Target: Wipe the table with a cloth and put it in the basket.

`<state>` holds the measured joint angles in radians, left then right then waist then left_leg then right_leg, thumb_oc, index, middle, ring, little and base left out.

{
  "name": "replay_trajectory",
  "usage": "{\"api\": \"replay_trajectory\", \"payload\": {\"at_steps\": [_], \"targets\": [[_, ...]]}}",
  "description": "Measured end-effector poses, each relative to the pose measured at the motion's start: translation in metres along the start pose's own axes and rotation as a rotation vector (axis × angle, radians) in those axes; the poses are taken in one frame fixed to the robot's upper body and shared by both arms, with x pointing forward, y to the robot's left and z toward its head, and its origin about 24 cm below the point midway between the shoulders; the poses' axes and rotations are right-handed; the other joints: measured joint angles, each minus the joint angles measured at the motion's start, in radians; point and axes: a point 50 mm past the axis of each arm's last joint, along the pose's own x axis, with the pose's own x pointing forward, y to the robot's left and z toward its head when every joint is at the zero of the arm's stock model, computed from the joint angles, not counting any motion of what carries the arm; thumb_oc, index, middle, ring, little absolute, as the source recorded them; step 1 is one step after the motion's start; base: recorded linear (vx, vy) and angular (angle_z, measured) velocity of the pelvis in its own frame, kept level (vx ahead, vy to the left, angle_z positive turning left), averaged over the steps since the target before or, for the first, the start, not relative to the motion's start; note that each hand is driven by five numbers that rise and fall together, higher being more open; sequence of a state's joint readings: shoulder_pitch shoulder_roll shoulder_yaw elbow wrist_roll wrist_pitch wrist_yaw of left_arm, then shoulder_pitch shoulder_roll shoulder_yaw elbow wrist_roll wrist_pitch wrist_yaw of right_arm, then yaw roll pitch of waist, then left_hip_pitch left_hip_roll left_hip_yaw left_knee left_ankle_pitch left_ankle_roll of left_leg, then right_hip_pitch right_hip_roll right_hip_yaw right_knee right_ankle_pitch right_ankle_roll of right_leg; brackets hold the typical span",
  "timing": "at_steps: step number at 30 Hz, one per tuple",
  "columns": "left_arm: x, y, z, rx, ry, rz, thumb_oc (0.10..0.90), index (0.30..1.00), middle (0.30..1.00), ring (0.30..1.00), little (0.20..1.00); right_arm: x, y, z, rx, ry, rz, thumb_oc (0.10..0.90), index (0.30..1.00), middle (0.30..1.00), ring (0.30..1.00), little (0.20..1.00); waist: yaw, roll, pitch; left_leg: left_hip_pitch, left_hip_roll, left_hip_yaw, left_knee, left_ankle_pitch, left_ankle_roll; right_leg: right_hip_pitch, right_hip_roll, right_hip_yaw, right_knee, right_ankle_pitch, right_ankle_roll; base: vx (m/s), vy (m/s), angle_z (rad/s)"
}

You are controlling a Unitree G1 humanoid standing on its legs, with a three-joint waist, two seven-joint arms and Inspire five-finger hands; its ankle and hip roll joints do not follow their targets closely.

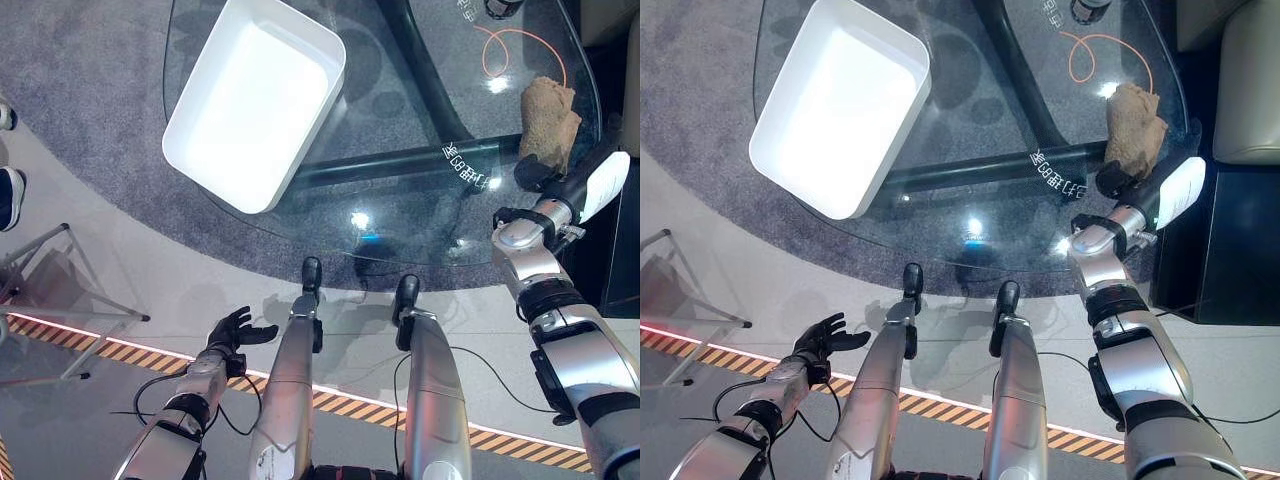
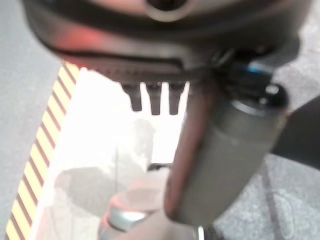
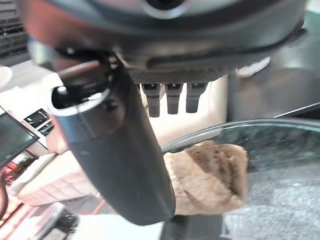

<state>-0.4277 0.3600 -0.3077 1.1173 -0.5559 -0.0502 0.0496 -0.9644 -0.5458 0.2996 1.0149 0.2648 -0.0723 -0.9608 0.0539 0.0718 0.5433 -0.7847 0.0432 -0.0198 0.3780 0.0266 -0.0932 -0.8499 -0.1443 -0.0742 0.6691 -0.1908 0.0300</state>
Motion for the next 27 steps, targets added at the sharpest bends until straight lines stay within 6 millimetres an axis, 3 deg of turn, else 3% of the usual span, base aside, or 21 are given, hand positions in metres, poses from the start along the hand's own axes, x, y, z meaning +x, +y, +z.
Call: {"api": "replay_trajectory", "payload": {"at_steps": [10, 15, 27], "targets": [[0.000, 0.000, 0.000, 0.002, 0.001, -0.018, 0.800, 0.900, 0.900, 0.900, 0.900, 0.007, 0.004, -0.001, -0.001, 0.053, 0.105, 0.800, 0.900, 0.900, 0.900, 0.900, 0.003, 0.006, 0.000, 0.000, 0.000, -0.004, 0.005, 0.000, 0.000, 0.000, 0.000, -0.002, 0.009, -0.003, -0.005, 0.00, 0.000, 0.00], [0.000, 0.000, 0.000, 0.002, 0.003, -0.019, 0.800, 0.900, 0.900, 0.900, 0.900, 0.007, 0.008, -0.004, 0.096, 0.138, 0.182, 0.800, 0.900, 0.900, 0.900, 0.900, 0.012, 0.009, 0.001, 0.000, 0.000, -0.007, 0.004, 0.001, -0.001, 0.000, 0.000, -0.004, 0.010, -0.005, -0.006, 0.00, 0.000, 0.00], [0.000, -0.002, -0.001, 0.017, 0.022, -0.041, 0.800, 0.900, 0.900, 0.900, 0.900, 0.013, 0.004, -0.007, 0.133, 0.188, 0.189, 0.800, 0.900, 0.900, 0.900, 0.900, 0.020, 0.009, 0.001, 0.000, 0.000, -0.010, 0.005, 0.001, -0.001, 0.001, 0.000, -0.007, 0.012, -0.005, -0.008, 0.00, 0.000, 0.00]]}}
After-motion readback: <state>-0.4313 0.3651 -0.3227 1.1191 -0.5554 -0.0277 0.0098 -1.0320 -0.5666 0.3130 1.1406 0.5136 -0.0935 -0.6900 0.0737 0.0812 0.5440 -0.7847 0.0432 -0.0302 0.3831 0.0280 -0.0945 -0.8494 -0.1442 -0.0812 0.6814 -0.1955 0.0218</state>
